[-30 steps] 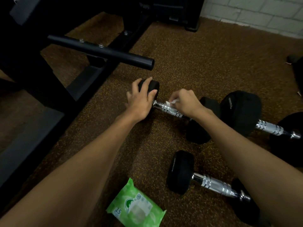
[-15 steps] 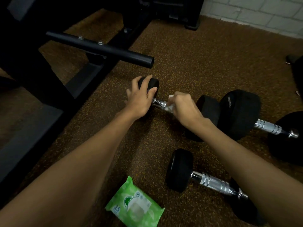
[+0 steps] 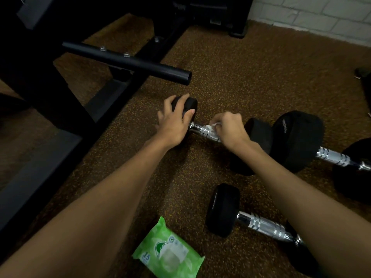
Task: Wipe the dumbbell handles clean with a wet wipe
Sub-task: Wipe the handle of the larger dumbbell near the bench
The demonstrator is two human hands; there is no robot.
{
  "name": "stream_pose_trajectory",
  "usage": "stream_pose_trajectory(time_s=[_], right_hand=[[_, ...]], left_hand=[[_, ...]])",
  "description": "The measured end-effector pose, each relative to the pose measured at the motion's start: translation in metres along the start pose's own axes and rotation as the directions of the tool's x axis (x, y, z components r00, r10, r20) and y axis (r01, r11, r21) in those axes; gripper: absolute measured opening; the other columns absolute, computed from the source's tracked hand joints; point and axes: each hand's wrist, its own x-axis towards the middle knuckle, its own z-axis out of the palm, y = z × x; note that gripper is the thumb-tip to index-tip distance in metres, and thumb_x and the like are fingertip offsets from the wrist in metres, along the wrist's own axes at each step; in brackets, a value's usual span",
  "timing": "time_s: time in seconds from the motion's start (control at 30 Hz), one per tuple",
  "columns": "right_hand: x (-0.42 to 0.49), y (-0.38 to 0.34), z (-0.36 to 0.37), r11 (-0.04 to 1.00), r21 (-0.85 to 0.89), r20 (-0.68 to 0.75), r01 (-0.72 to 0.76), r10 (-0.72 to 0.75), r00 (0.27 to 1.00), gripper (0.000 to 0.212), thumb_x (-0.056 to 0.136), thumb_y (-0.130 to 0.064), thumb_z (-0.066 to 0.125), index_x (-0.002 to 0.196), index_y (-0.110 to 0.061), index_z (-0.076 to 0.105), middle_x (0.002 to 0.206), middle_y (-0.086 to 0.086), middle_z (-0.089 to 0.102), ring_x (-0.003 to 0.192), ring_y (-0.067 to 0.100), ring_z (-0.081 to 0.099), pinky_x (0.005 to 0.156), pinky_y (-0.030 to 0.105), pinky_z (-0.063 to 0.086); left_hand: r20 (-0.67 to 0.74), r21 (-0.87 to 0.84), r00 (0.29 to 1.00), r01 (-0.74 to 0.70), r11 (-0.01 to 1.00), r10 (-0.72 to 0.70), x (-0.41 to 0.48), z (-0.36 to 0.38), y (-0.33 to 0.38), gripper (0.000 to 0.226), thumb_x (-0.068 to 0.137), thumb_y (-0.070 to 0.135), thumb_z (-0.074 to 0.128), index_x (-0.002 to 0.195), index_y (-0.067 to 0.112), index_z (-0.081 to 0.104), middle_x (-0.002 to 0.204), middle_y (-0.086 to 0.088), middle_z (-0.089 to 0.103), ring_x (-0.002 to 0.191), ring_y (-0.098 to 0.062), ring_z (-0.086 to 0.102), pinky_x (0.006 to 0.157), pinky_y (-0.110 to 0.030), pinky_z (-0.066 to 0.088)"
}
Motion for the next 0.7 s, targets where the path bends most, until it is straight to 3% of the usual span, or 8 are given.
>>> stream_pose_trajectory(time_s=[0.17,0.3,0.47,0.7], right_hand=[[-0.021,0.002,-0.001,0.990,-0.069,0.033,0.122,-0.120,0.992,0.029,0.087,0.003,0.051,0.109,-0.008,0.067,0.124,0.019,0.060,0.112,0.033,0.058,0.094,0.032,0.046],[-0.007,-0.001,-0.004,0.998,-0.027,0.014,0.061,-0.061,0.998,0.021,0.089,-0.001,0.051,0.100,-0.007,0.068,0.104,0.017,0.064,0.098,0.029,0.061,0.083,0.033,0.051],[0.012,-0.006,0.005,1.000,-0.007,0.030,-0.019,0.019,0.999,0.020,0.090,0.001,0.050,0.094,-0.009,0.067,0.105,0.017,0.062,0.094,0.028,0.061,0.080,0.039,0.054],[-0.018,0.002,0.004,0.934,-0.137,0.060,0.330,-0.325,0.944,0.024,0.084,0.007,0.054,0.103,-0.004,0.065,0.104,0.014,0.057,0.096,0.029,0.058,0.083,0.040,0.049]], left_hand=[[0.011,-0.017,1.000,0.022,1.000,-0.022,-0.003,-0.002,0.002,0.048,0.098,0.046,0.034,0.144,0.038,0.024,0.152,-0.002,0.014,0.133,-0.035,0.022,0.107,-0.051,0.022],[-0.004,-0.007,1.000,0.010,1.000,-0.010,-0.005,-0.001,0.001,0.048,0.098,0.045,0.035,0.144,0.037,0.025,0.151,-0.003,0.015,0.134,-0.034,0.022,0.107,-0.052,0.022],[-0.022,0.007,1.000,-0.001,1.000,0.002,-0.002,0.001,-0.001,0.048,0.097,0.045,0.035,0.144,0.036,0.026,0.150,-0.004,0.016,0.136,-0.031,0.023,0.107,-0.050,0.021],[-0.019,0.001,1.000,0.002,1.000,-0.002,-0.006,-0.001,0.001,0.048,0.097,0.045,0.035,0.144,0.037,0.026,0.151,-0.004,0.016,0.133,-0.034,0.024,0.105,-0.048,0.024]])
